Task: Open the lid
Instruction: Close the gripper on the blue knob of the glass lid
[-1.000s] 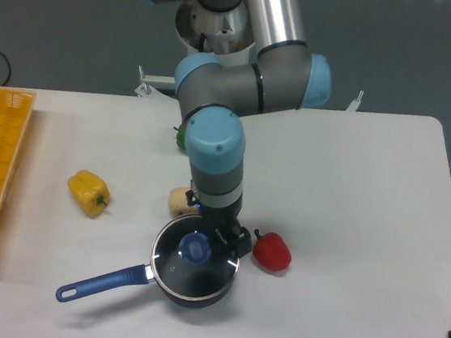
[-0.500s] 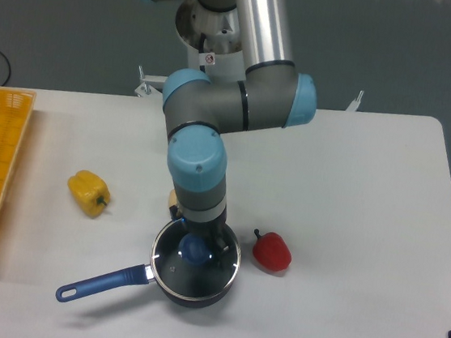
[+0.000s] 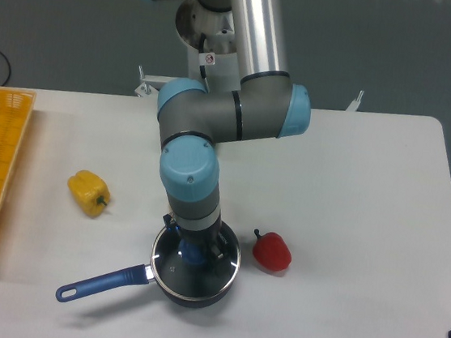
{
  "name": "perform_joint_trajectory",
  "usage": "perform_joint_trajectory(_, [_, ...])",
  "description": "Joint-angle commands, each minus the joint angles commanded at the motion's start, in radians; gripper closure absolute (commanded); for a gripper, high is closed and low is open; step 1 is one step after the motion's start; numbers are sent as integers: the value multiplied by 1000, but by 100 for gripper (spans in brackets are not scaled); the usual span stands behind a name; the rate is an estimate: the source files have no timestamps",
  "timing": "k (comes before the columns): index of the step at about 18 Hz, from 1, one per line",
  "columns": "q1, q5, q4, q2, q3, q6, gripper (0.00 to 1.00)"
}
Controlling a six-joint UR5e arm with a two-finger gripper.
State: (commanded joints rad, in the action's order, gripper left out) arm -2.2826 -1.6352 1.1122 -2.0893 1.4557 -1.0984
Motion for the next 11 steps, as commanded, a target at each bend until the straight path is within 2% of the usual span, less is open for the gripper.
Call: perform_joint_trajectory(11, [9,5,-8,-6,3,8,0])
